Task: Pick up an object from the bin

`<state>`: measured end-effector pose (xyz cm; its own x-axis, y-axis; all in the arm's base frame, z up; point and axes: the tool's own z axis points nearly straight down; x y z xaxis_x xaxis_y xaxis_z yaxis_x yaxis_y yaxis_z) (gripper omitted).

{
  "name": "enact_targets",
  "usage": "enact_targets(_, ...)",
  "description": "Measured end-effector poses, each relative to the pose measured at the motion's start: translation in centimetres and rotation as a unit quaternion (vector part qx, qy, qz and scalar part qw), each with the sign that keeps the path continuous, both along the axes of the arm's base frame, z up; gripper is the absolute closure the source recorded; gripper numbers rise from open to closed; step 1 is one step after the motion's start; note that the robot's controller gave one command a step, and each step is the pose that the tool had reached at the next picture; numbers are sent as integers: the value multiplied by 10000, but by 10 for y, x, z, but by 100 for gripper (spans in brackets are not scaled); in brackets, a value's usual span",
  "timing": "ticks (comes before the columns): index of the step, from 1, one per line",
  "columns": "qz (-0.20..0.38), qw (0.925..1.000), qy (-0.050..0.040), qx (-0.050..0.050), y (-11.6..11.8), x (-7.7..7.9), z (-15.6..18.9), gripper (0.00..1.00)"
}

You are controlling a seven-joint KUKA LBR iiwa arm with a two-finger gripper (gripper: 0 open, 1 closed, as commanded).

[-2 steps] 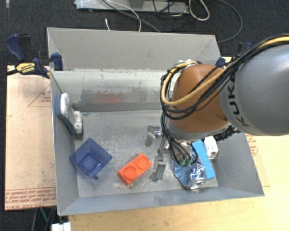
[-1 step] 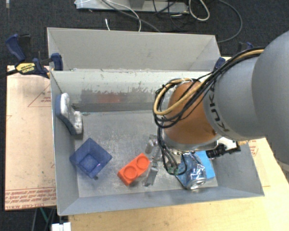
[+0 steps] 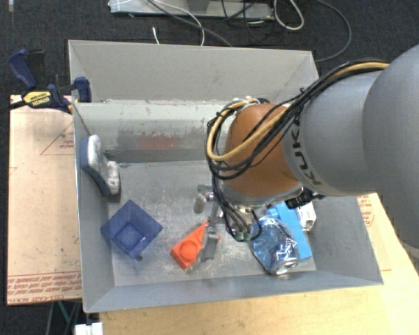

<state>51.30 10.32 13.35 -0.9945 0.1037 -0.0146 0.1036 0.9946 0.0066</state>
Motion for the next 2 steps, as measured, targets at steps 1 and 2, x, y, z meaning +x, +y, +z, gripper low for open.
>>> enact_targets(1,-711,9975,60,-2,35,-14,-60,0)
enact_targets(2,-414,9991,25,-1,33,-13,-67,0)
